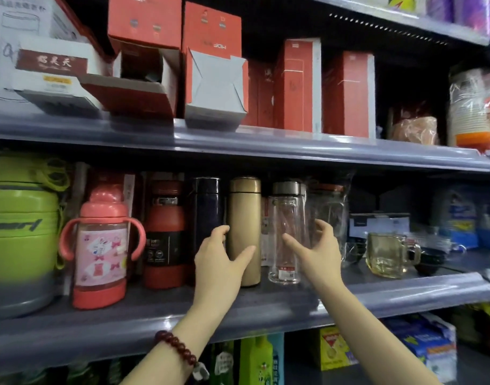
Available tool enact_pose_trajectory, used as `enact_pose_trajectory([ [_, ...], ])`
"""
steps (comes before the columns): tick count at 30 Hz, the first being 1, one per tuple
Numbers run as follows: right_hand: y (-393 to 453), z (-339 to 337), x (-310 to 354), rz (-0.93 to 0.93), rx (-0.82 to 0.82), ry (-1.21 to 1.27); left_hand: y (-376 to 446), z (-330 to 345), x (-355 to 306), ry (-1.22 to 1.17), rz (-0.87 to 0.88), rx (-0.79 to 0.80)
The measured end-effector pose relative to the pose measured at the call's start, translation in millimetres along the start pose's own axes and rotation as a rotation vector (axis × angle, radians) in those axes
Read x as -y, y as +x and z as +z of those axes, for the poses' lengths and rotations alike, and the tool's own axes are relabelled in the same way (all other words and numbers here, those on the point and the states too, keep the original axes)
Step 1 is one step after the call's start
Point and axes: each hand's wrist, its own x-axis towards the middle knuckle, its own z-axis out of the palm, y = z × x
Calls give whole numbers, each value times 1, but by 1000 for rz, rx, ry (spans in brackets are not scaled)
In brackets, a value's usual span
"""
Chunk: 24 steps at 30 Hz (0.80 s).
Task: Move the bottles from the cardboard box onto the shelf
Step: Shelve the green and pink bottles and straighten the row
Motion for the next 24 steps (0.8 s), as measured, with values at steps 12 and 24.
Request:
enact_pose_trajectory([
  [12,36,-9,-30,-1,374,-52,1,50,-19,418,-217,-154],
  [24,46,-12,-37,21,375,-8,3,68,-18,690,-268,-215],
])
